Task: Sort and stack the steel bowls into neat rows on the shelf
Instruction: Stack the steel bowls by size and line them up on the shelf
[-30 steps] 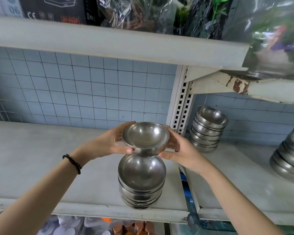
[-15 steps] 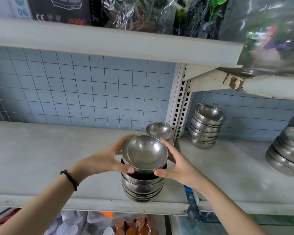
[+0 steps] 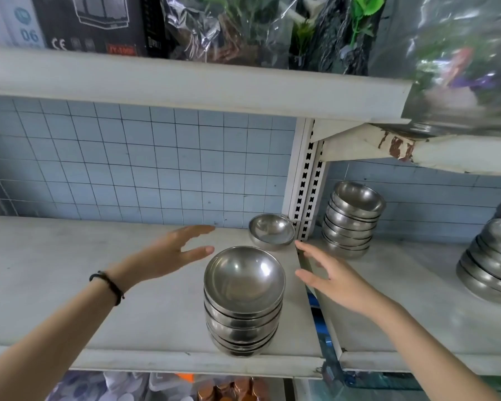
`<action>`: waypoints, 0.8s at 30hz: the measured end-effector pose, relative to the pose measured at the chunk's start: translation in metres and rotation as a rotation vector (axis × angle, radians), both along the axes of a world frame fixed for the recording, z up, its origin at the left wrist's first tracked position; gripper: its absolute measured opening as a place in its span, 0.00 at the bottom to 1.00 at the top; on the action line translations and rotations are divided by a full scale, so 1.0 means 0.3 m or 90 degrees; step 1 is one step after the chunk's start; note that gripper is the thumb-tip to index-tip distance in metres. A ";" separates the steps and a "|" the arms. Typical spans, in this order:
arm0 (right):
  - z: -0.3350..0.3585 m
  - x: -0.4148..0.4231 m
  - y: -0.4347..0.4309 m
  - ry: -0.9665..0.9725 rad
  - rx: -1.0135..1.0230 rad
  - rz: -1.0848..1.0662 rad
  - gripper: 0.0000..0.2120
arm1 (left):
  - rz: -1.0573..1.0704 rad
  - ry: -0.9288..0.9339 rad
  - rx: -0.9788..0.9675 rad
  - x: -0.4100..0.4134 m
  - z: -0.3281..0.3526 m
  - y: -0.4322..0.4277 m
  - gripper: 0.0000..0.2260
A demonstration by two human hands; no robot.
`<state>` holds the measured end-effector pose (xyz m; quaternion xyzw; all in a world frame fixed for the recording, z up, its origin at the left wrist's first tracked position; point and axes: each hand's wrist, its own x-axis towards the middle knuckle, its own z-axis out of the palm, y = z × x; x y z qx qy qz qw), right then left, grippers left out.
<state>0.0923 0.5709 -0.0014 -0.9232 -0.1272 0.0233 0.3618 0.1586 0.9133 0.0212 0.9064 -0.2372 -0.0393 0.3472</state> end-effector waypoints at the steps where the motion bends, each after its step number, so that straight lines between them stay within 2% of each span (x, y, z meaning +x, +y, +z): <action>1: 0.000 0.020 -0.020 -0.010 -0.054 -0.007 0.39 | 0.008 -0.037 0.072 0.030 0.001 -0.006 0.31; 5: -0.009 0.099 -0.079 -0.012 -0.235 -0.007 0.46 | -0.008 -0.143 0.313 0.145 -0.021 -0.057 0.35; 9: -0.030 0.168 -0.110 0.011 -0.299 0.003 0.44 | -0.044 -0.174 0.432 0.238 -0.052 -0.133 0.34; 13: -0.041 0.223 -0.114 0.041 -0.239 0.004 0.50 | -0.049 -0.123 0.401 0.300 -0.077 -0.183 0.36; 17: -0.060 0.276 -0.123 0.053 -0.234 0.002 0.49 | -0.042 -0.096 0.383 0.348 -0.096 -0.206 0.38; 21: -0.079 0.326 -0.129 0.052 -0.209 0.004 0.55 | -0.032 -0.083 0.359 0.386 -0.108 -0.235 0.41; 24: -0.096 0.360 -0.125 0.048 -0.177 -0.003 0.56 | -0.027 -0.041 0.297 0.400 -0.117 -0.258 0.43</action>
